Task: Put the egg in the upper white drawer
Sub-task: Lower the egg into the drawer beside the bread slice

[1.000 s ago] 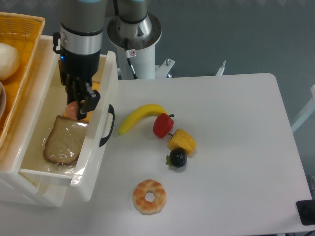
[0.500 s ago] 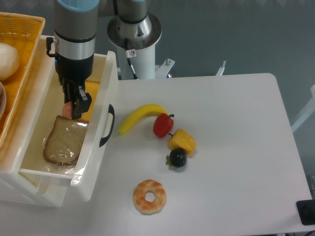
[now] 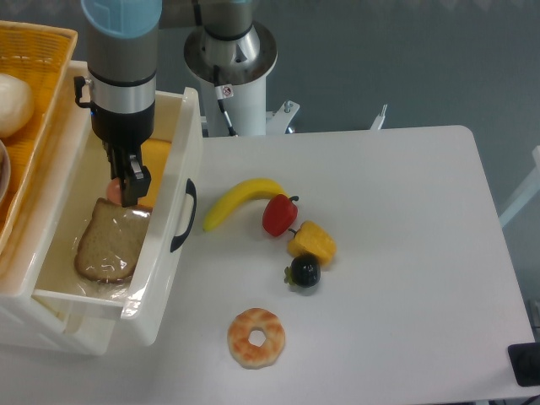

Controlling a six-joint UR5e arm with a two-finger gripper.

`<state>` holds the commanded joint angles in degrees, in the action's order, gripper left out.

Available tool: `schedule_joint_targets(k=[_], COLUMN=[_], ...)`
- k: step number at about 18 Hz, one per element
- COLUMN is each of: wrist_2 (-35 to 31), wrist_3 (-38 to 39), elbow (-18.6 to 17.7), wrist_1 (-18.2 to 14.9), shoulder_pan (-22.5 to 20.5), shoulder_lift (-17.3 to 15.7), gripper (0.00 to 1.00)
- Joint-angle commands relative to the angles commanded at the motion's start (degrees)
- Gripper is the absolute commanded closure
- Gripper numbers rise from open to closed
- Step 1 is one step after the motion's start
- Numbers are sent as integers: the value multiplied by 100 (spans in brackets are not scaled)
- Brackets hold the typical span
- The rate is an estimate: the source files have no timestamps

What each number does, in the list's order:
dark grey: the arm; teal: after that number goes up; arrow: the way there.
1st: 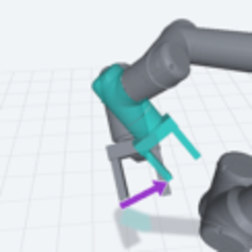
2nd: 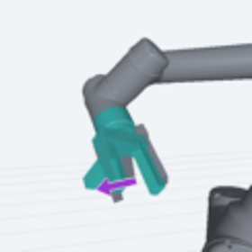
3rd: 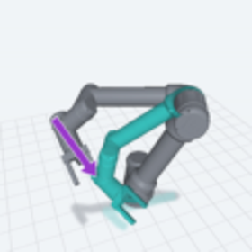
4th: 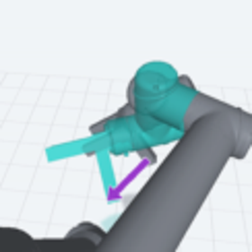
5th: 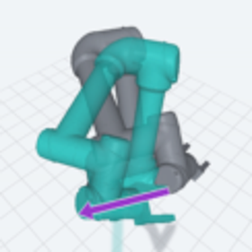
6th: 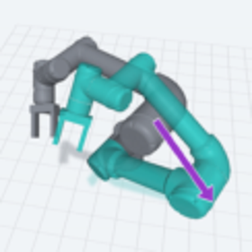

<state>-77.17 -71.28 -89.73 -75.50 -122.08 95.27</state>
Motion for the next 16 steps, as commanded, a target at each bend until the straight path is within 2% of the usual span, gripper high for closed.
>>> schedule_joint_targets(k=[16], wrist_2=[18], wrist_3=[9], elbow=[-123], wrist_1=[-9], shoulder_pan=[97], shoulder_lift=[105], gripper=[66])
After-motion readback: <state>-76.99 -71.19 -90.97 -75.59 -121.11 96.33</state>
